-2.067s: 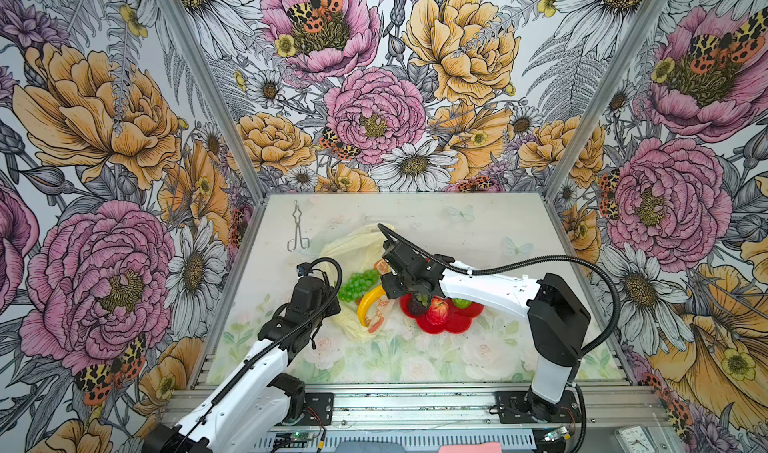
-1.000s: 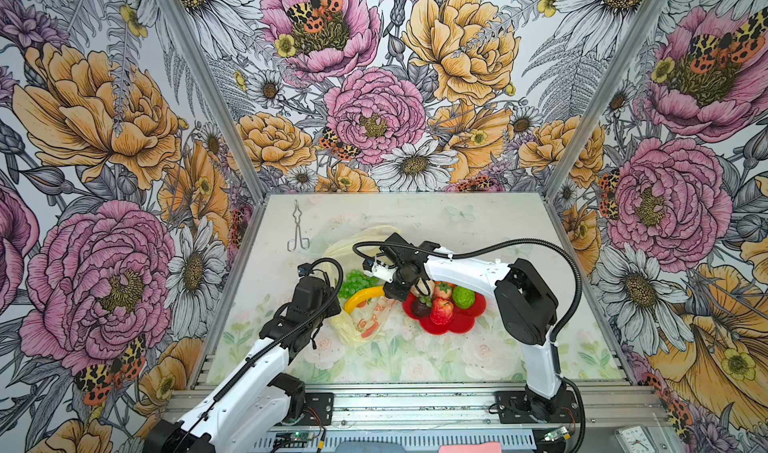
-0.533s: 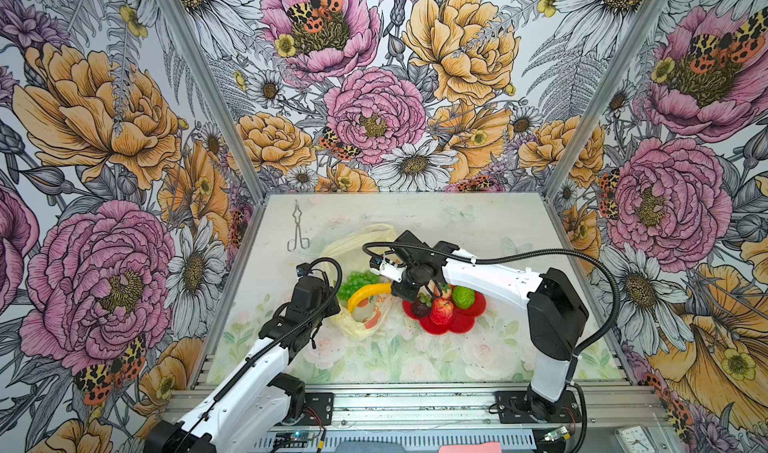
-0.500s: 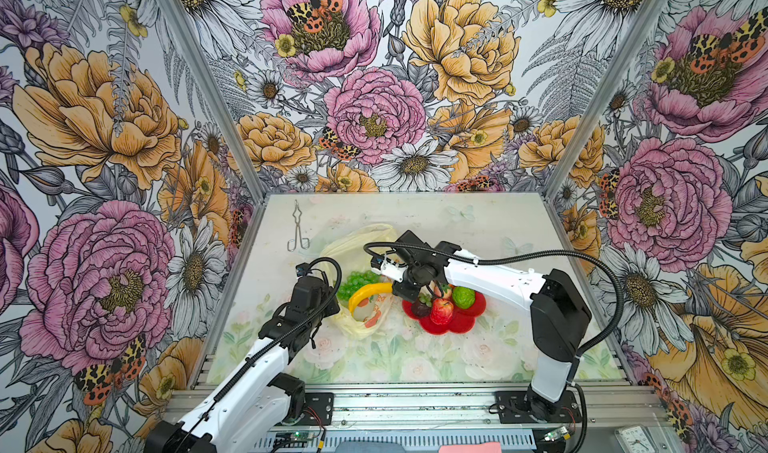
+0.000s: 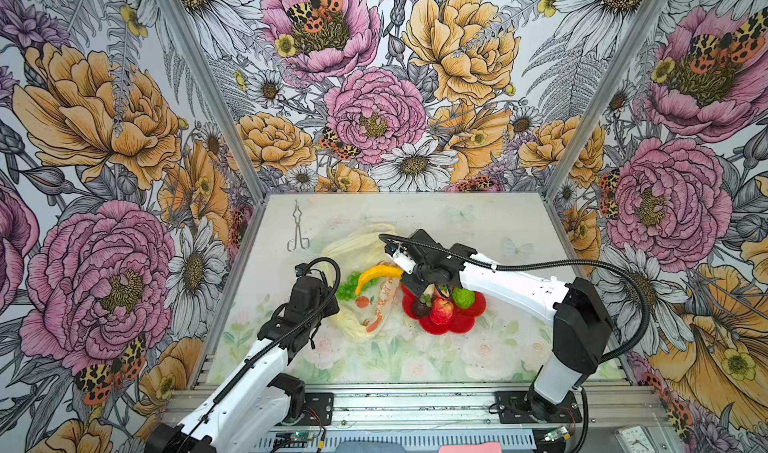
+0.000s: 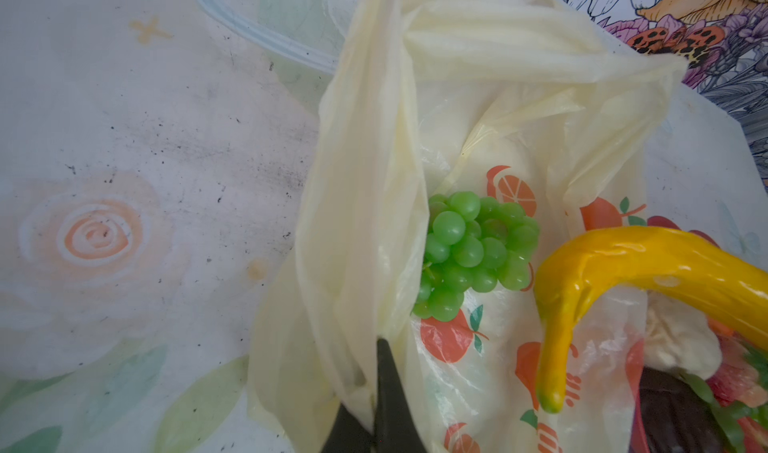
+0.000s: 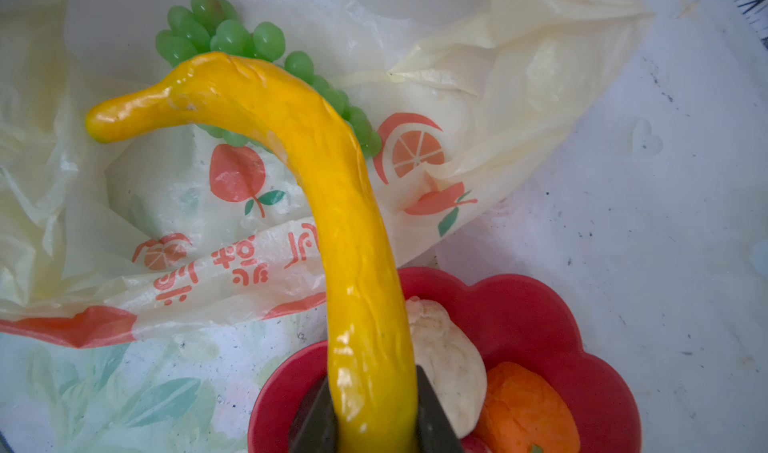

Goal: Take the fake fruits out of the plastic bag
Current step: 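Carry the yellow banana over the red plate with the right gripper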

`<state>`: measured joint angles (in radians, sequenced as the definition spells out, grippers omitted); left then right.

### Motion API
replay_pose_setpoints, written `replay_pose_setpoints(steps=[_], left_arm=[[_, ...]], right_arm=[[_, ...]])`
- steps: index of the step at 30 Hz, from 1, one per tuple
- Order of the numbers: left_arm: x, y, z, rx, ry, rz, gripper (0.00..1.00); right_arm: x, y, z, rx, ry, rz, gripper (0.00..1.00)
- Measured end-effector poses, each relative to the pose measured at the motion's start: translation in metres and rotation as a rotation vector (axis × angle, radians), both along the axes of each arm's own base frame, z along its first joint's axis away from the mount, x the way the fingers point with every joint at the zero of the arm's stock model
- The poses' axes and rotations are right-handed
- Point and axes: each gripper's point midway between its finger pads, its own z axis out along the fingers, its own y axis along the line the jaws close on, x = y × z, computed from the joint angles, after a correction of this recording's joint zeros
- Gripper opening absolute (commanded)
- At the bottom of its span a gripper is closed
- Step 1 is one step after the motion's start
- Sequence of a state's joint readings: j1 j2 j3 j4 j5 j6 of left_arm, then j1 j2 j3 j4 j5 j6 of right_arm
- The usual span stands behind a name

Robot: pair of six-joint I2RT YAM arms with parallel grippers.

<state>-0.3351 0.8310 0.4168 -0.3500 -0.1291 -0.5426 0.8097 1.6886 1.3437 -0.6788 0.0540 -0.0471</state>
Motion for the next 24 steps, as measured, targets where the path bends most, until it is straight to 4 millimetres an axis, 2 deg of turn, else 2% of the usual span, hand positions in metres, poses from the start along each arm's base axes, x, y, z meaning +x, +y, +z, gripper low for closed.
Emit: replay_pose_setpoints(steps=[3,9,17,21,24], left_arm=[[0.000,0.000,0.000,0.000,0.000,0.000,0.00],[0.000,0.000,0.000,0.000,0.000,0.000,0.00],[0.000,0.000,0.000,0.000,0.000,0.000,0.00],[0.000,0.000,0.000,0.000,0.000,0.000,0.00],[0.000,0.000,0.000,0.000,0.001,0.000,0.00]], right_arm=[[0.002,-0.019,0.012,0.012,-0.041,-0.065,0.16],[0.012,-0.080,0.030,0.039,-0.111,-0.273,0.16],[0.006,-0.147,0.010,0.028,-0.122,-0.507,0.18],[0.001,-0.165,0.004,0.043,-0.127,-0.575,0.18],[0.000,-0.168,-0.002,0.058,-0.124,-0.600,0.18]])
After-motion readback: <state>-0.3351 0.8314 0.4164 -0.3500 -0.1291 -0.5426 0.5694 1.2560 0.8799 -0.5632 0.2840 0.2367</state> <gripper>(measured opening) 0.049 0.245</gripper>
